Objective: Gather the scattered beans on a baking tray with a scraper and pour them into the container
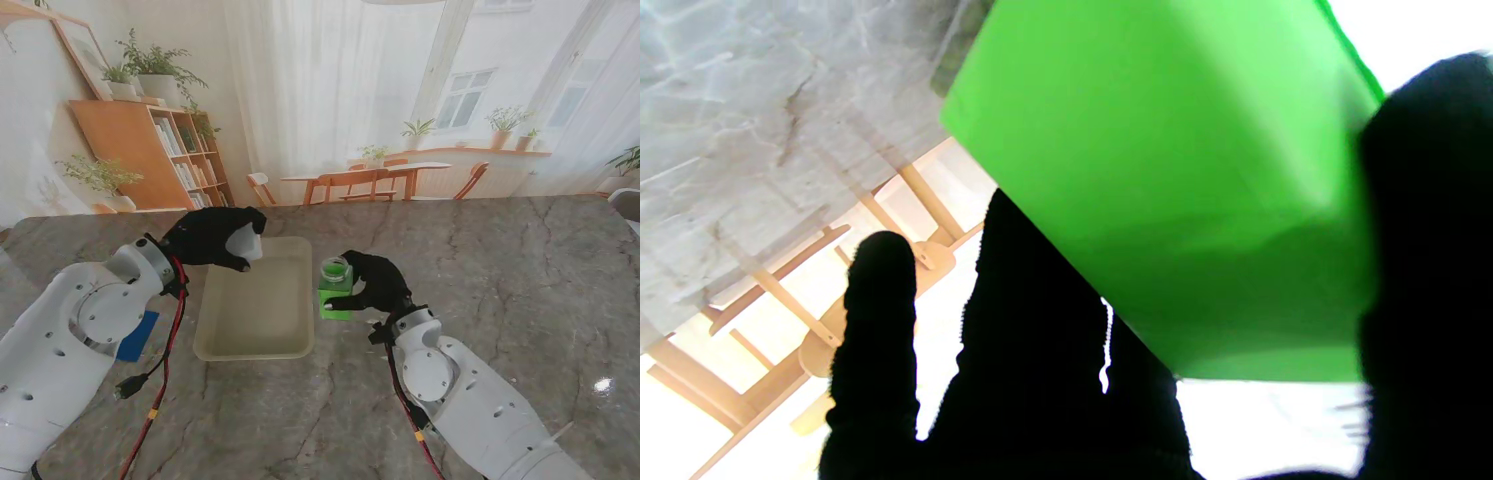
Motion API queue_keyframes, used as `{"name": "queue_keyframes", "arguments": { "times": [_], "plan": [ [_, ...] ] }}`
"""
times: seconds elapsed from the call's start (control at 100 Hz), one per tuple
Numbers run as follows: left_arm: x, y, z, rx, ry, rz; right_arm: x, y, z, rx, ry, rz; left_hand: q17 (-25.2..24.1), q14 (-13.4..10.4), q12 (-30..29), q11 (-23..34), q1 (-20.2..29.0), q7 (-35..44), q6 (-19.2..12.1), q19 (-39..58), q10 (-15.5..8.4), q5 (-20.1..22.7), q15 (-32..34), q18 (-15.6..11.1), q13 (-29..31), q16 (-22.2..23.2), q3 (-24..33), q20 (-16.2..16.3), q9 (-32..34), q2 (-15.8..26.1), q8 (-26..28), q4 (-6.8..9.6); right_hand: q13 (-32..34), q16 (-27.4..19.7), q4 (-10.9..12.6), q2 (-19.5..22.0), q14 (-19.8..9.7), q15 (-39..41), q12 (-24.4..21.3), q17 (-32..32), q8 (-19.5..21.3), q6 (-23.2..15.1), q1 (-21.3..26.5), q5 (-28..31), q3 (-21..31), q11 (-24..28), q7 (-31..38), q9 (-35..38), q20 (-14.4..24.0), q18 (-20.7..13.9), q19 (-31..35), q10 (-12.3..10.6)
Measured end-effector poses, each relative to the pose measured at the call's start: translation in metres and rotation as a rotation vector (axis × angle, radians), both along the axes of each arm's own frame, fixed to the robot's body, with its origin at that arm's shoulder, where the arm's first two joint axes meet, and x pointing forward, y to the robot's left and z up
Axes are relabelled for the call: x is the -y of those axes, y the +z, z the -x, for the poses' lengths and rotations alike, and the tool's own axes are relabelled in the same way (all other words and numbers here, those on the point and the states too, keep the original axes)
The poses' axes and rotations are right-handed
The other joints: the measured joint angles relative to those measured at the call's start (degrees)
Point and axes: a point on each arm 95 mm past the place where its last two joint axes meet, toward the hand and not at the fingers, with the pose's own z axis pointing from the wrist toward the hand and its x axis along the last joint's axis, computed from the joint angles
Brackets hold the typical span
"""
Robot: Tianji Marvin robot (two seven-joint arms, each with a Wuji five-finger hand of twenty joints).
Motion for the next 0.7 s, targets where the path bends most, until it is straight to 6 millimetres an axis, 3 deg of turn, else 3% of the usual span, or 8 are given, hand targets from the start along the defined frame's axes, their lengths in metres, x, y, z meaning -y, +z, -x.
{"name": "queue_keyframes", "arguments": {
  "times": [0.28, 0.7],
  "plan": [
    [0.037, 0.005, 0.024, 0.009, -0.09, 0.071, -0.01, -0.004, 0.008, 0.047, 0.044, 0.056, 0.1, 0.0, 0.0, -0.1, 0.0, 0.0, 0.0, 0.0, 0.0, 0.0, 0.0, 0.0, 0.0, 0.2, 0.0, 0.6, 0.1, 0.0, 0.0, -0.01, -0.1, 0.0, 0.0, 0.0, 0.1, 0.7, 0.0, 0.0, 0.0, 0.0, 0.0, 0.0, 0.0, 0.2, 0.0, 0.0, 0.0, 0.0, 0.2, 0.1],
    [0.081, -0.002, 0.048, -0.034, -0.205, 0.116, -0.014, -0.006, 0.019, 0.097, 0.061, 0.116, 0.3, 0.0, 0.0, -1.1, 0.0, -0.3, -0.2, 0.2, 0.0, 0.8, 0.0, 0.0, 0.6, 0.4, 0.0, 1.3, 1.2, -0.7, 0.0, -0.02, -0.3, 0.0, 0.0, -1.5, 0.8, 2.6, 0.0, 0.0, 0.5, 0.0, 0.2, 0.5, 0.0, 2.0, 0.5, 0.0, 0.0, 0.0, 1.3, 0.7]
  ]
}}
